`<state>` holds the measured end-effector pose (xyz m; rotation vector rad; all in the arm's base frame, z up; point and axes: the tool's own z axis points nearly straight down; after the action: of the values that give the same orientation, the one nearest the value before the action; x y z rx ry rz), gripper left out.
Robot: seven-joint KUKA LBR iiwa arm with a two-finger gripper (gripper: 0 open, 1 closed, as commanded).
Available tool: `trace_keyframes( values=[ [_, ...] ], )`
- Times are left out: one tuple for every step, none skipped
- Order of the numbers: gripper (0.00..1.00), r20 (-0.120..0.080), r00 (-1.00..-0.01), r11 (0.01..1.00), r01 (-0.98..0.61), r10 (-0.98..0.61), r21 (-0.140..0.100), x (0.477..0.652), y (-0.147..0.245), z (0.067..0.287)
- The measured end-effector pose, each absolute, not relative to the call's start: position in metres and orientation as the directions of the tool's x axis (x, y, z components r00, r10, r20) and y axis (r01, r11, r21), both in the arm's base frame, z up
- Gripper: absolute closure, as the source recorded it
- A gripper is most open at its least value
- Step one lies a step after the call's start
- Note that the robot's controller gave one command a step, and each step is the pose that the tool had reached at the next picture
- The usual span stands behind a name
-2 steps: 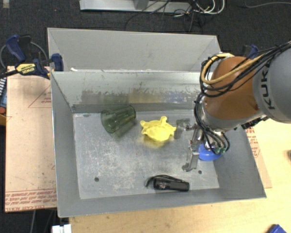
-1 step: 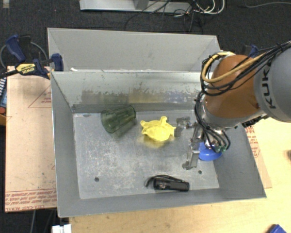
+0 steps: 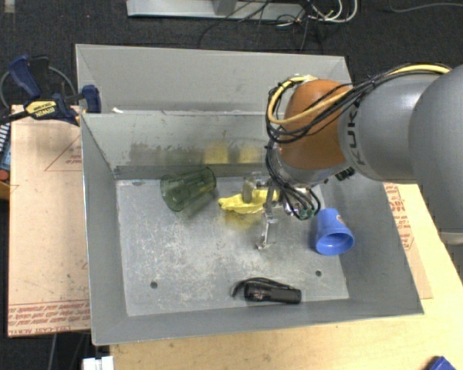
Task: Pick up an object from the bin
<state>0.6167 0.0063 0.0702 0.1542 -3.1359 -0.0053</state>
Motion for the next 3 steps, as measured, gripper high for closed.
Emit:
trace_keyframes(
  values=[
    [0.00,-0.005,-0.998,0.998,-0.058,-0.058,0.002,0.620,0.004,0.118],
    [0.00,-0.002,-0.995,0.995,-0.097,-0.097,0.004,0.618,0.007,0.071],
    [0.00,-0.009,-0.998,0.998,0.069,0.069,0.004,0.622,-0.005,0.071]
  ],
)
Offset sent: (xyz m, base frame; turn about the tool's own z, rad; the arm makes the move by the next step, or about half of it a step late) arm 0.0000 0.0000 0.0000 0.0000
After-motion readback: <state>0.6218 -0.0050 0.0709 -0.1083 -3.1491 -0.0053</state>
